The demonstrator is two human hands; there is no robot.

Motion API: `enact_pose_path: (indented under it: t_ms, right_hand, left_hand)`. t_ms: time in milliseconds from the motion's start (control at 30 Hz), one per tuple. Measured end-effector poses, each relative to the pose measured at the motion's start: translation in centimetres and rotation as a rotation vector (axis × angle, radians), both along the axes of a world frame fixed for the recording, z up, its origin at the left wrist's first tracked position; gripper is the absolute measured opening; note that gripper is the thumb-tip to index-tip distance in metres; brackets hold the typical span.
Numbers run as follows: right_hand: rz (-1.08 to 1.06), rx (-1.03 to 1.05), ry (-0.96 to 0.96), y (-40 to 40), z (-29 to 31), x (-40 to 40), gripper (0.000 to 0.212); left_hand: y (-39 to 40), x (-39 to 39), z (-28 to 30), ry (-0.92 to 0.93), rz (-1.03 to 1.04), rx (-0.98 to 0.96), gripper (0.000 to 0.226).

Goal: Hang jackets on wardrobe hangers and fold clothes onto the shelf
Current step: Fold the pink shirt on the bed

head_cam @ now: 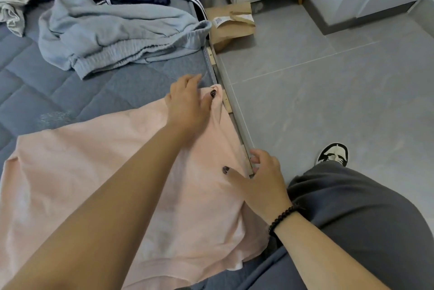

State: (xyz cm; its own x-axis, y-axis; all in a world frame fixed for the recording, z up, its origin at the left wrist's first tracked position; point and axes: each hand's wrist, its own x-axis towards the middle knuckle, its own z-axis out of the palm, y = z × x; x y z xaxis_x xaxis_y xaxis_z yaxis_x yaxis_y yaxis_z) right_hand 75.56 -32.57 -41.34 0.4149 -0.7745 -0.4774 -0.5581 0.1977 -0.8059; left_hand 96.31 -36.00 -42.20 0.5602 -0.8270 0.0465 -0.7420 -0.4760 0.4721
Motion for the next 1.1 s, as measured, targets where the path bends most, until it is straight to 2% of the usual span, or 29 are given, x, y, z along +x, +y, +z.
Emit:
enact_pose_path:
  t_ms: [67,100,167,267,333,433,500,567,600,667,767,833,967,1033,1100]
  right_hand:
    - [0.032,0.012,0.044,-0.2,-0.5,1.0,0.045]
    - [0.035,0.010,0.084,-0.4,-1.0,1.4,0.045]
    - [0.005,0.018,0.128,-0.9,-1.6,2.0,0.042]
    - [-0.056,-0.018,0.089,-1.7,-1.6,2.3,0.022]
    - [-0.054,-0.040,0.073,-2.1,-1.6,2.7,0.015]
    - [-0.178,-0.026,0.006,-2.5,-1.9,3.4,0.018]
    - [-0.265,0.027,-0.049,-3.0,-2.2,3.7,0.037]
    - [-0.237,0.108,-0.005,-3.4,-2.7,4.0,0.059]
    - [-0.206,0.146,0.019,-3.6,-2.9,4.2,0.060]
    - [-0.201,0.197,-0.007,-4.0,-3.2,4.5,0.044]
    - [-0.230,0.029,-0.086,-4.8,-2.8,4.6,0.028]
    - [-0.200,-0.099,-0.080,-4.9,-2.5,4.6,0.037]
    - [-0.055,-0.319,-0.061,-2.9,-1.9,3.9,0.040]
    - [0.006,-0.444,-0.150,-1.8,-0.9,3.6,0.038]
    - [0.042,-0.614,-0.249,-1.1,0.7,3.7,0.035]
  left_hand:
    - [-0.9,0.9,0.1,-0.015,-0.037,0.164,0.035]
    - [-1.3,1.2,0.2,0.004,-0.065,0.162,0.027]
    - [-1.9,1.5,0.1,0.107,-0.059,0.041,0.016]
    - [-3.1,1.2,-0.5,0.242,0.131,-0.208,0.015]
    - [-4.1,0.8,-0.7,0.288,0.217,-0.270,0.015]
    - [-5.6,0.5,-1.3,0.285,0.236,-0.249,0.016]
    - [-6.3,0.6,-1.6,0.283,0.227,-0.291,0.016]
    - [-6.9,0.6,-1.8,0.277,0.186,-0.322,0.016]
    - [-7.1,0.6,-2.0,0.266,0.165,-0.309,0.017]
    - [-7.1,0.3,-2.1,0.248,0.145,-0.322,0.018]
    - [-5.4,0.4,-2.4,0.192,0.176,-0.487,0.027]
    - [-2.9,0.3,-2.7,0.169,0.237,-0.540,0.039]
    - [3.9,-1.2,-2.2,0.288,0.376,-0.623,0.051]
    - [8.4,-1.1,-2.3,0.213,0.387,-0.622,0.054]
    - [13.0,0.1,-3.0,0.040,0.413,-0.523,0.058]
